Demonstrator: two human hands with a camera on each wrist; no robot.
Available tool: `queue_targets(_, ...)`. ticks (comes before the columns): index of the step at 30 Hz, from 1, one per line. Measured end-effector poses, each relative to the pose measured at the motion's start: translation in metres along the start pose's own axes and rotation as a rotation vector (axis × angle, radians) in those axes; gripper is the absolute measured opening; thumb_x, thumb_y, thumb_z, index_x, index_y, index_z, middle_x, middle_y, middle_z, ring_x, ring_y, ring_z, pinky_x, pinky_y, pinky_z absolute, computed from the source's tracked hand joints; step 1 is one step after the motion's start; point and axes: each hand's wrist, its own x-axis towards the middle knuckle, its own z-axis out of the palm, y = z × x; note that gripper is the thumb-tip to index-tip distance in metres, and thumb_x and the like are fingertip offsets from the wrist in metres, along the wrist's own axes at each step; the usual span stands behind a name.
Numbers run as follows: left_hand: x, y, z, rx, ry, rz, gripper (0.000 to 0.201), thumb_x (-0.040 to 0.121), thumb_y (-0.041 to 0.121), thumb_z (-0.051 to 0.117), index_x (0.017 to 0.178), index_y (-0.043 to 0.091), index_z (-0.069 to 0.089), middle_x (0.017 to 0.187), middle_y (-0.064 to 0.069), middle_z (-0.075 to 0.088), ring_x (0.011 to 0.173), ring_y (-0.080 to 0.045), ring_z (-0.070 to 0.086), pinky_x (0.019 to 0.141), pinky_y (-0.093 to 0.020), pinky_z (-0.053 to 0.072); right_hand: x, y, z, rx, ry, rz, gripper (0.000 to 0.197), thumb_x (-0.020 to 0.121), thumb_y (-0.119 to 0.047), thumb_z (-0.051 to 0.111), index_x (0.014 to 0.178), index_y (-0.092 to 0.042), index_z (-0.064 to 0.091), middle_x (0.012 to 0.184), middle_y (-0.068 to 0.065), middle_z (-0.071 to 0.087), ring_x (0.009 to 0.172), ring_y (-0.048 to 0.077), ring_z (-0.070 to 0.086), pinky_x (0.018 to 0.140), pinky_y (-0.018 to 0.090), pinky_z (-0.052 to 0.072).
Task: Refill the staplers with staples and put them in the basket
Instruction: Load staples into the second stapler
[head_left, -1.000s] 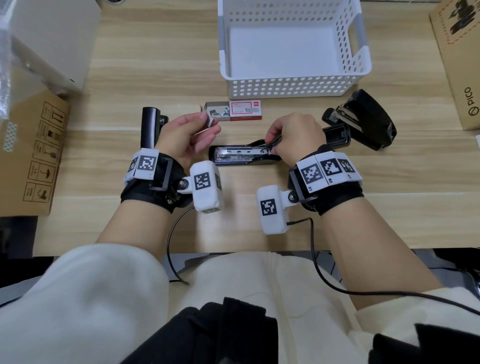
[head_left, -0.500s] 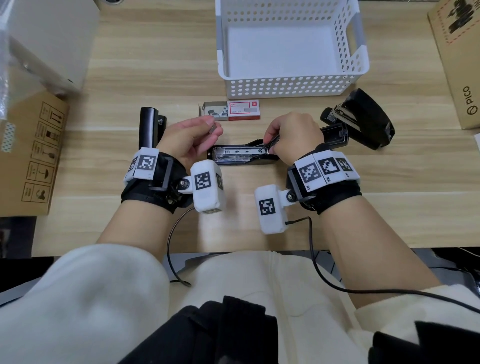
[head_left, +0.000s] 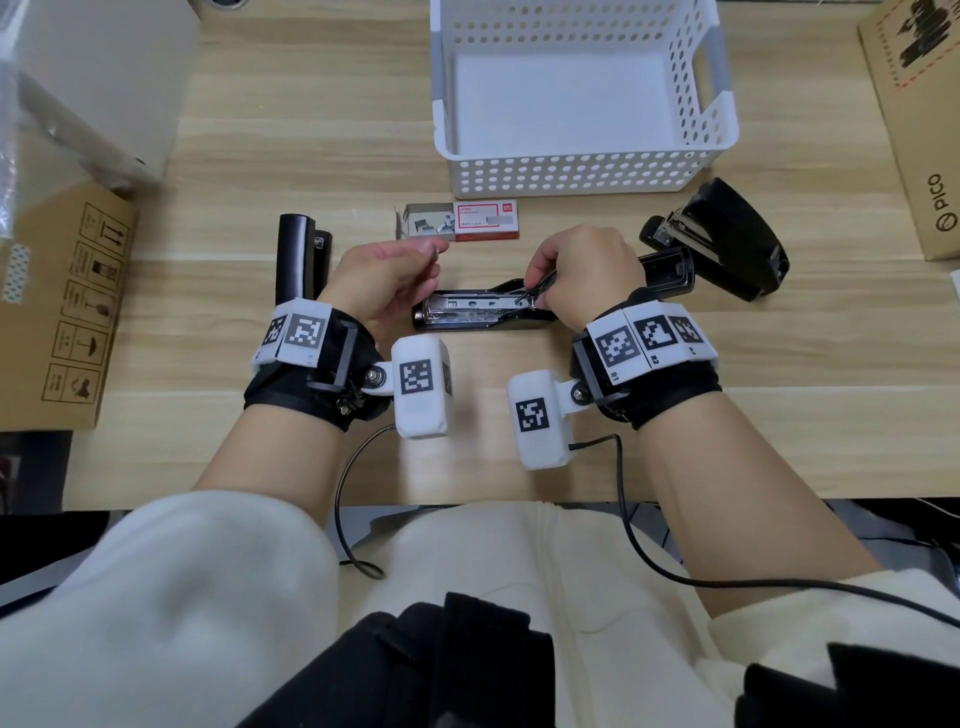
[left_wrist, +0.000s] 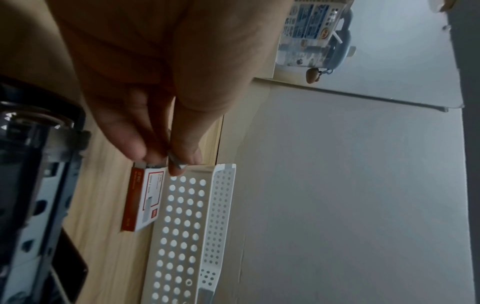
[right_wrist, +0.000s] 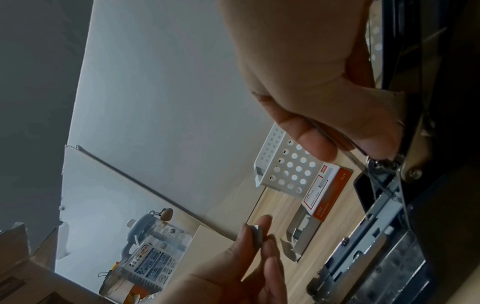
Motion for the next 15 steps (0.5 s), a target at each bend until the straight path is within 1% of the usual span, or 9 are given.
queue_targets(3,0.0001,-0.0004,-0.0004,0.044,-0.001,0.017,0.014,0.091,0.010,0.053,0.093,0.016,0.066,0.056,0.010,0.063,0.054,0.001,0.059,0.054,-0.009,0.050,0.0000,0.0003,0.0004,-0.001,-0.007,-0.001,0.028,0.077,-0.001,0.066,0.080,-0.028,0.070,0.101,0.005,0.067,0.094,0.026,0.061,0.068,0.027,0.043)
queue_targets(5,0.0001,-0.0017,-0.0010,0.015,0.004,0.032,0.013,0.091,0.012,0.054,0.095,0.019,0.065,0.059,0.011,0.064,0.056,0.000,0.060,0.053,-0.010,0.049,0.0001,0.0004,0.0008,0.000,-0.003,0.000,0.028,0.077,-0.001,0.066,0.078,-0.029,0.068,0.101,0.006,0.066,0.093,0.026,0.061,0.067,0.027,0.042)
queue_targets(7,-0.0009,-0.0023,-0.0007,-0.058,-0.012,0.031,0.014,0.091,0.011,0.053,0.096,0.018,0.064,0.060,0.010,0.064,0.057,0.000,0.061,0.055,-0.010,0.050,0.0001,0.0005,0.0012,-0.002,0.000,0.003,0.029,0.077,-0.001,0.066,0.076,-0.030,0.067,0.102,0.006,0.066,0.093,0.027,0.061,0.067,0.027,0.041)
queue_targets(10,-0.0029,-0.0021,-0.0012,-0.148,-0.074,0.001,0.018,0.090,0.005,0.052,0.099,0.016,0.063,0.061,0.010,0.066,0.063,0.000,0.063,0.062,-0.010,0.052,0.0001,0.0005,0.0009,-0.004,0.001,0.000,0.029,0.077,-0.001,0.065,0.078,-0.030,0.068,0.102,0.006,0.066,0.093,0.027,0.061,0.067,0.027,0.041)
queue_targets(13,-0.0035,-0.0033,-0.0019,-0.154,-0.103,0.013,0.023,0.088,-0.001,0.051,0.101,0.014,0.062,0.061,0.010,0.066,0.064,0.000,0.064,0.065,-0.012,0.053,-0.0001,0.0008,0.0011,-0.006,-0.003,0.001,0.029,0.077,-0.001,0.066,0.076,-0.031,0.067,0.103,0.007,0.065,0.093,0.027,0.061,0.068,0.027,0.042)
queue_targets(15,-0.0039,-0.0037,-0.0009,-0.128,-0.100,0.020,0.024,0.087,-0.002,0.051,0.101,0.014,0.062,0.060,0.010,0.066,0.062,0.000,0.063,0.066,-0.012,0.053,-0.0002,0.0004,0.0012,-0.004,0.001,0.001,0.029,0.077,-0.001,0.066,0.075,-0.030,0.066,0.102,0.006,0.066,0.092,0.027,0.061,0.067,0.027,0.042)
